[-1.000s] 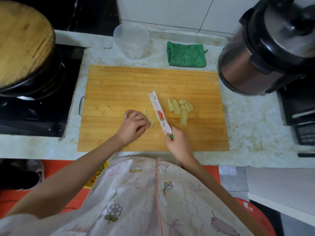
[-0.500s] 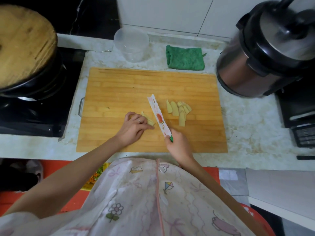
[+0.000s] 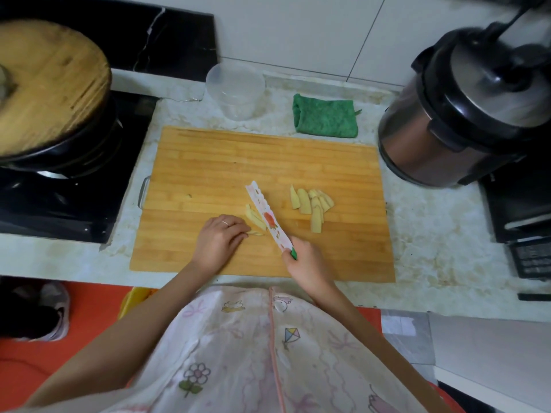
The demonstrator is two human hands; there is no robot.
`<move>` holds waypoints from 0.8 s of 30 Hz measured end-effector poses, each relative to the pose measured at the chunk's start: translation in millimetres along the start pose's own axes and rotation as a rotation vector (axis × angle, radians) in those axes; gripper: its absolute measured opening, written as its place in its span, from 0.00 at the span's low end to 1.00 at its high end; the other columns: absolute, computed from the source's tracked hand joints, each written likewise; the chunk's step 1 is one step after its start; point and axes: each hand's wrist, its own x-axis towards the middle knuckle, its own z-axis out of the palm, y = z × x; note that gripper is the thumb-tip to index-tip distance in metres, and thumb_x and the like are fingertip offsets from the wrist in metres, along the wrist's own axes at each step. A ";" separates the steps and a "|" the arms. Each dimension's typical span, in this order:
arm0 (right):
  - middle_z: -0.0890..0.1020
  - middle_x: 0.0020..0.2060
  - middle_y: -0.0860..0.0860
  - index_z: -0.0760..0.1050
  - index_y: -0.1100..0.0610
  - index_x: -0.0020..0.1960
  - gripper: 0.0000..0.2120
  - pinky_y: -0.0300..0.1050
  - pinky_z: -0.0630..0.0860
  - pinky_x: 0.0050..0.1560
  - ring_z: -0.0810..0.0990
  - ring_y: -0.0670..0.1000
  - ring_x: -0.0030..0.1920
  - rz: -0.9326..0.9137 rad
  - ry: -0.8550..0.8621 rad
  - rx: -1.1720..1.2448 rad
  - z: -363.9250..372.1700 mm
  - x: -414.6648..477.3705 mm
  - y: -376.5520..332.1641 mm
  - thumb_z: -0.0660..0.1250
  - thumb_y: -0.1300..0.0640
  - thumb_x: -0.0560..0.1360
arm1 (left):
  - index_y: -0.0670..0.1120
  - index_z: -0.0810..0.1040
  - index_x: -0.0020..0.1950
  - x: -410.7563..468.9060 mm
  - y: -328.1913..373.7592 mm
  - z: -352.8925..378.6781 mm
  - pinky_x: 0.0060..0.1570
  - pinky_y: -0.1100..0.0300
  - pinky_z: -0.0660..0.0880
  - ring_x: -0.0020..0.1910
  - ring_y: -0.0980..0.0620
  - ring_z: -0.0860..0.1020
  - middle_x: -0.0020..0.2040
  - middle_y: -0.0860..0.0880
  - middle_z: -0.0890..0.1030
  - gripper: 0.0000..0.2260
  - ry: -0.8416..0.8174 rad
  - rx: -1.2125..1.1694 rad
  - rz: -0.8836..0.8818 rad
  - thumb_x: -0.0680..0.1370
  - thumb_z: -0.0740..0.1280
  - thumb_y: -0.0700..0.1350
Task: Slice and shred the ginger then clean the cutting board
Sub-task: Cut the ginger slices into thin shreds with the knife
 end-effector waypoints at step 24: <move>0.70 0.27 0.49 0.72 0.62 0.41 0.09 0.39 0.60 0.25 0.64 0.47 0.26 -0.086 -0.021 -0.076 -7.6 12.1 16.9 0.58 0.60 0.78 | 0.48 0.79 0.48 -15.1 5.3 -17.7 0.48 0.59 0.65 0.47 0.50 0.78 0.48 0.51 0.82 0.07 0.019 0.005 -0.012 0.79 0.61 0.44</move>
